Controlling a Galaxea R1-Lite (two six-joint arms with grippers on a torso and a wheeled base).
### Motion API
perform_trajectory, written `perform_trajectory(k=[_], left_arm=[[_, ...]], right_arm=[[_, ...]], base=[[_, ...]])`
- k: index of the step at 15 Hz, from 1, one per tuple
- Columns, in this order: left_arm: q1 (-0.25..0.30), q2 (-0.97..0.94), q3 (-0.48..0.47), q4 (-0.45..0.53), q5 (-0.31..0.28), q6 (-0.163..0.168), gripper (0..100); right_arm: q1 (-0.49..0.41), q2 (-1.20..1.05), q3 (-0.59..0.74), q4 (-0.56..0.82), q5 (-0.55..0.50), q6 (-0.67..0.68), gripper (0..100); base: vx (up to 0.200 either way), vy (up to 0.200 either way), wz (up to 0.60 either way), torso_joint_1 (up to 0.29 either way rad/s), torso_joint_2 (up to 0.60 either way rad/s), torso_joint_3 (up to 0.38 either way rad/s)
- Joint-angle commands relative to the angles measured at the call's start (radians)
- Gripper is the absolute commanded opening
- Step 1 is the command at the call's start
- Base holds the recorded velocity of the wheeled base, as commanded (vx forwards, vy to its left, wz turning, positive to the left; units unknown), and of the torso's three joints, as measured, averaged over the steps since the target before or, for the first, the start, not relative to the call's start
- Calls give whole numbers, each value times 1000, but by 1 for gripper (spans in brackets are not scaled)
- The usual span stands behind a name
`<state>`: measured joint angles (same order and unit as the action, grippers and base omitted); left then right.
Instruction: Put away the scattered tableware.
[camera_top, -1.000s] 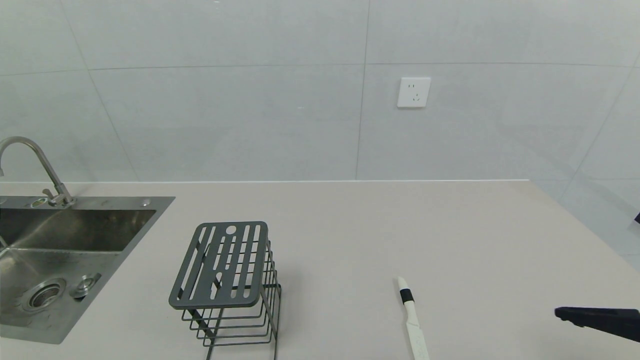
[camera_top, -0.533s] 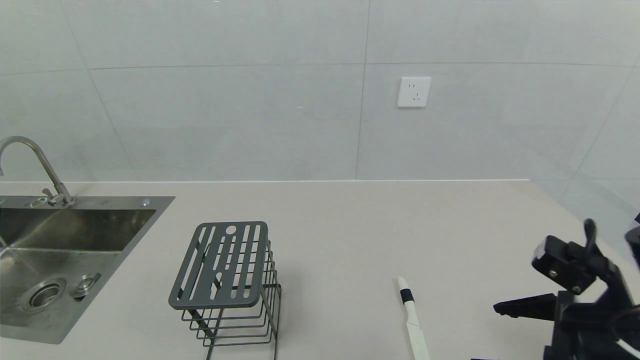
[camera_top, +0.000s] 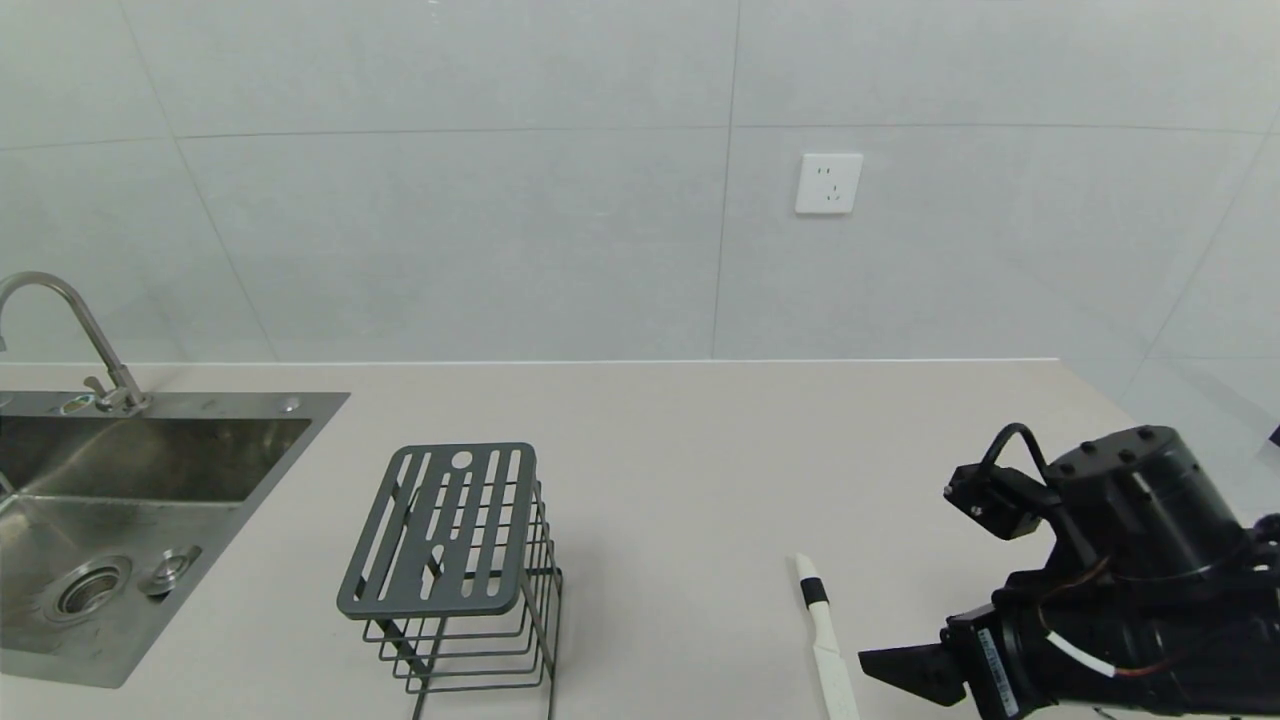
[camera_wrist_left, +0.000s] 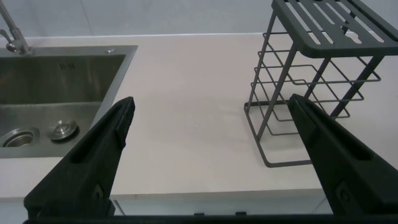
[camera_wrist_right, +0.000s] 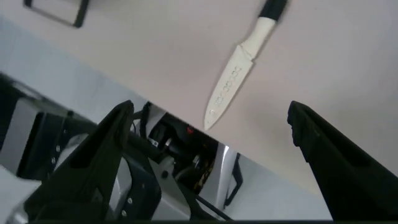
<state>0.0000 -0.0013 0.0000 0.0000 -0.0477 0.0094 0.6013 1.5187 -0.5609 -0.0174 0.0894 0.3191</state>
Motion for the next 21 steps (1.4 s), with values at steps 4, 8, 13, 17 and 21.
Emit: perform_trajectory(k=[4, 8, 13, 17, 21], left_arm=[[0, 1, 0, 0, 0, 0, 100], [0, 1, 0, 0, 0, 0, 100], [0, 1, 0, 0, 0, 0, 100], [0, 1, 0, 0, -1, 0, 100], [0, 1, 0, -2, -1, 0, 100]], right_arm=[[51, 103, -10, -2, -11, 12, 100], [63, 213, -1, -111, -82, 78, 100], [95, 308, -1, -144, -192, 109, 100], [84, 371, -39, -187, -201, 104, 100], [87, 466, -83, -243, -235, 98, 100]], base=[[0, 0, 0, 0, 0, 0], [0, 0, 0, 0, 0, 0], [0, 0, 0, 0, 0, 0], [0, 0, 0, 0, 0, 0], [0, 0, 0, 0, 0, 0]])
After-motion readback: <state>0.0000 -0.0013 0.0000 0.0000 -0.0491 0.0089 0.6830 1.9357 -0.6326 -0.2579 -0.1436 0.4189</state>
